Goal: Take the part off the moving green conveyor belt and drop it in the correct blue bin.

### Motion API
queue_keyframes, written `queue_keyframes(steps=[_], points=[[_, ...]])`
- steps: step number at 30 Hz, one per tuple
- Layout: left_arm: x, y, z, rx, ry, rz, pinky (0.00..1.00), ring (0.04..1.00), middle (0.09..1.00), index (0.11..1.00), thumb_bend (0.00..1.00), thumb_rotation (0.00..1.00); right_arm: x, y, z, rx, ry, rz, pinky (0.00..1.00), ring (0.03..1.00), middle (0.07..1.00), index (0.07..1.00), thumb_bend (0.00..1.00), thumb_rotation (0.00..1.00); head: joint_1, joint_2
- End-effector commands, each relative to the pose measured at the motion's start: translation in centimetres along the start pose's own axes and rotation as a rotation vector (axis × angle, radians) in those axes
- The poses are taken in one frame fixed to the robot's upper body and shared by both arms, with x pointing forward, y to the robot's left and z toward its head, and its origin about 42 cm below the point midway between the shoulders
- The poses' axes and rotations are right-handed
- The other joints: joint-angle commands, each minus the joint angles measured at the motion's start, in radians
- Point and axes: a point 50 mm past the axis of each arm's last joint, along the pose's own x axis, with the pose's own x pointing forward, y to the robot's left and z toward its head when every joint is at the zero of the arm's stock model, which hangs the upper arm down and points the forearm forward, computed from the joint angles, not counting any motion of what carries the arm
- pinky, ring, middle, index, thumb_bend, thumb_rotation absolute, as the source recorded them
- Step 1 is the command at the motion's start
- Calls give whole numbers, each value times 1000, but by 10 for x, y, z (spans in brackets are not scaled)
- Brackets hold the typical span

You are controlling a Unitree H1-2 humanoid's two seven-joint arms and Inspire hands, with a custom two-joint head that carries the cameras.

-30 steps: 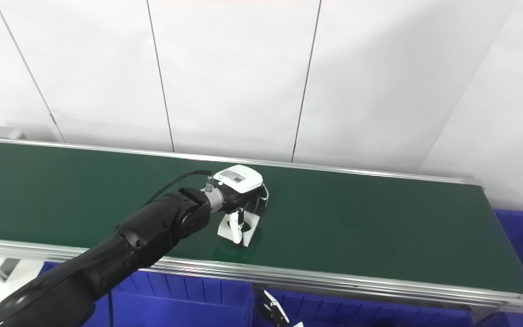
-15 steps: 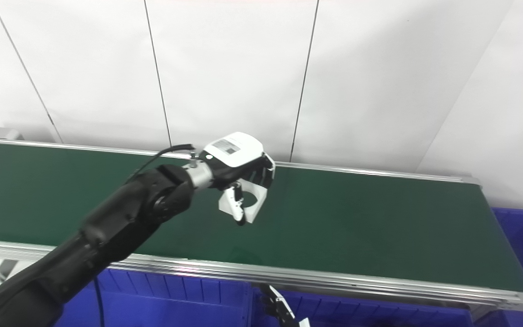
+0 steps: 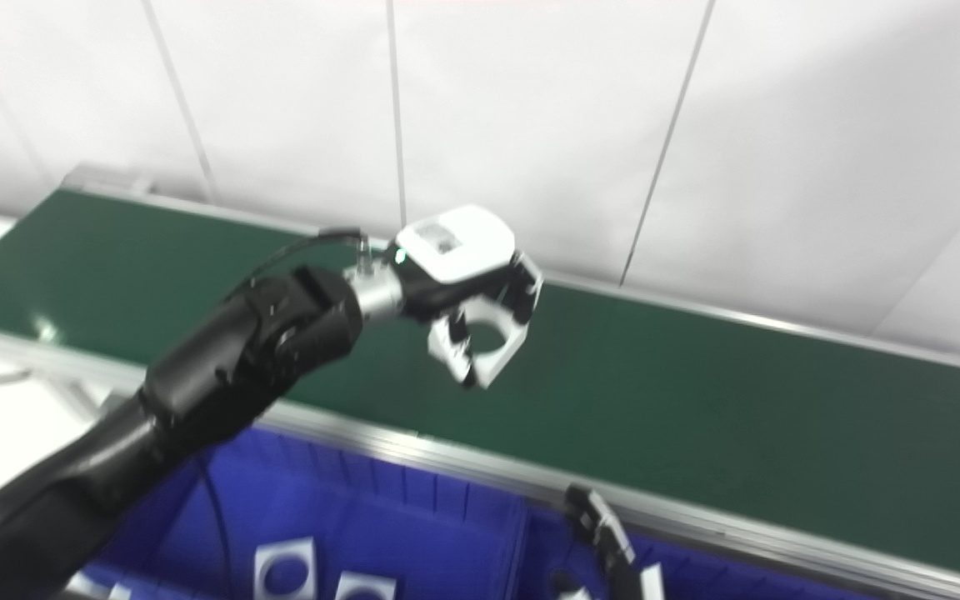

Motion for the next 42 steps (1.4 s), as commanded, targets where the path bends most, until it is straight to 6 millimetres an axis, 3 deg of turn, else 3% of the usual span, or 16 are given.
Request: queue_keyframes(steps=[1,8,14,17,23,35,37,39,42], points=[[-9,22,-3,32,7,58,360,461,475,502,524,0,4,-7,12,29,-78,7,800,815,848,859,835,907,7,1],[-34,20,-5,69,0,56,410,488,478,502,525,0,5,-25,14,20,-87,12,798,818,852,871,814,903,116,13],[-55,15,-10,64,33,37,433,515,498,485,525,0,6,-32,16,9,-94,-2,783,807,839,865,814,908,131,38],[-66,12,-12,50,53,34,338,429,460,510,524,0,7,-35,16,4,-95,-4,769,797,830,861,812,903,149,46],[-85,1,-13,57,69,10,354,432,451,520,522,0,8,-37,16,6,-97,2,771,799,838,864,796,901,169,47],[-148,-61,7,-175,314,-3,375,486,498,486,524,0,10,-40,16,1,-99,4,769,802,841,861,750,886,181,38],[-157,-71,7,-194,358,16,383,495,554,489,523,41,10,-39,17,4,-100,6,770,803,843,863,751,886,179,38],[-168,-81,6,-211,411,52,327,426,511,489,523,52,9,-39,17,9,-99,7,772,804,843,865,757,882,178,37],[-182,-95,6,-245,488,119,384,484,548,490,522,53,8,-40,17,14,-97,9,776,807,845,867,768,881,177,38]])
